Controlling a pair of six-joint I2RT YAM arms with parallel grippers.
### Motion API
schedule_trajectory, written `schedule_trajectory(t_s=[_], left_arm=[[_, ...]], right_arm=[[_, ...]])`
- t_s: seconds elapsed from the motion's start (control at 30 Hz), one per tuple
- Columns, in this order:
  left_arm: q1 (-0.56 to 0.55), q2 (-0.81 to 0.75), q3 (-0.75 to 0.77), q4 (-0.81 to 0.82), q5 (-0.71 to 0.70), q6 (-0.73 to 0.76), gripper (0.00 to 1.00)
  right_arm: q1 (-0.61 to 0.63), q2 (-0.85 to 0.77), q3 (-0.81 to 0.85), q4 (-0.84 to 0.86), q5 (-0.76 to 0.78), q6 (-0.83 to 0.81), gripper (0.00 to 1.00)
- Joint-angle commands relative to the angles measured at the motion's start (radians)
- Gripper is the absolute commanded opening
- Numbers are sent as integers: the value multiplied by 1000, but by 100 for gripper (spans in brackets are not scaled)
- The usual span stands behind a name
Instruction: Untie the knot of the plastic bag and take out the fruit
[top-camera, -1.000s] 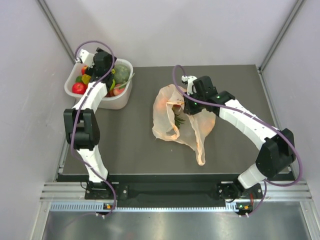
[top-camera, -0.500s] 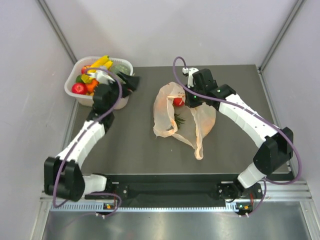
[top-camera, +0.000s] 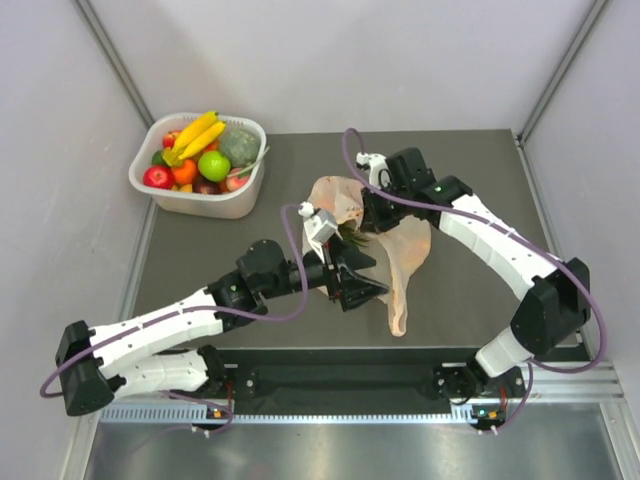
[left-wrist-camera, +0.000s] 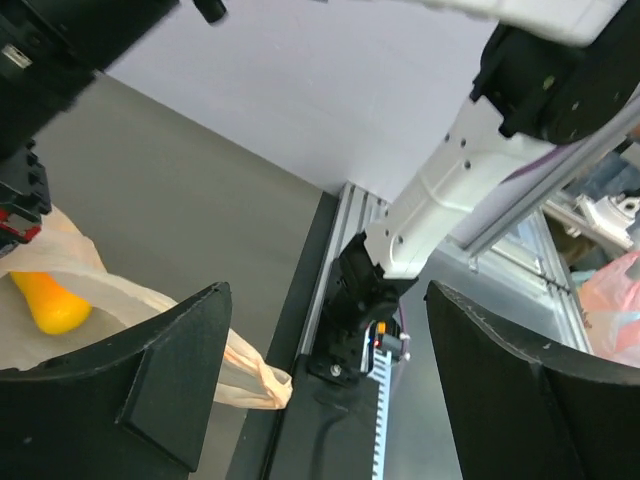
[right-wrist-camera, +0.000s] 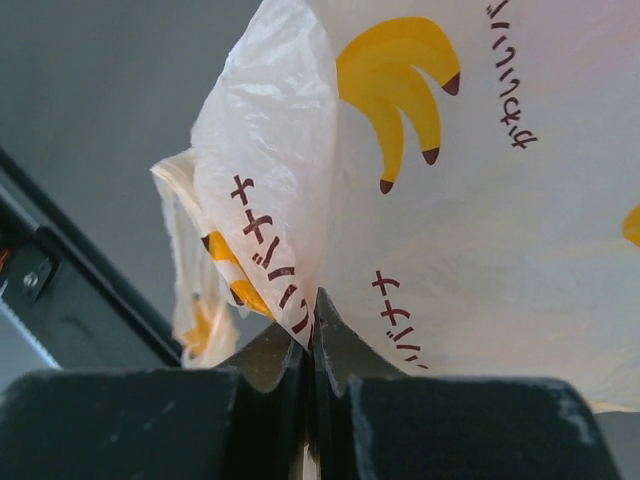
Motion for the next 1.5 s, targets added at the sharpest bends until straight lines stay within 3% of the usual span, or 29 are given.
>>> schedule_trajectory(t_s=[0.0, 0.13, 0.17, 0.3, 0.6, 0.67, 0.8, 0.83, 0.87, 0.93, 1.0, 1.1, 1.47], left_arm=[[-74, -3, -32, -4, -177, 86, 82], [-125, -20, -187, 88, -434, 61, 71], [-126, -16, -204, 104, -455, 57, 57], [-133, 55, -215, 107, -585, 21, 28], [-137, 265, -130, 142, -997, -9, 12], [-136, 363, -102, 154, -1051, -25, 0], [-108, 527, -8, 171, -1075, -78, 0], [-100, 574, 2, 168, -1067, -98, 0], [-96, 592, 12, 165, -1070, -118, 10], [-87, 636, 27, 171, -1085, -161, 20], [-79, 661, 42, 156, -1114, -201, 39], [-45, 691, 47, 130, -1144, -282, 55], [108, 779, 35, 248, -987, -391, 83]], right_arm=[[12, -79, -18, 15, -154, -43, 0], [14, -106, -33, 18, -231, -50, 0], [14, -111, -39, 23, -243, -47, 0], [14, -117, -59, 27, -257, -24, 0], [20, -135, -116, 49, -210, 6, 0], [22, -135, -119, 52, -203, 10, 0], [22, -135, -114, 50, -173, 16, 0], [23, -137, -113, 49, -162, 16, 0], [22, -137, -104, 44, -151, 16, 1], [20, -137, -97, 36, -136, 16, 1], [22, -137, -90, 36, -127, 19, 7], [22, -134, -87, 38, -127, 23, 15], [22, -122, -82, 30, -121, 14, 21]])
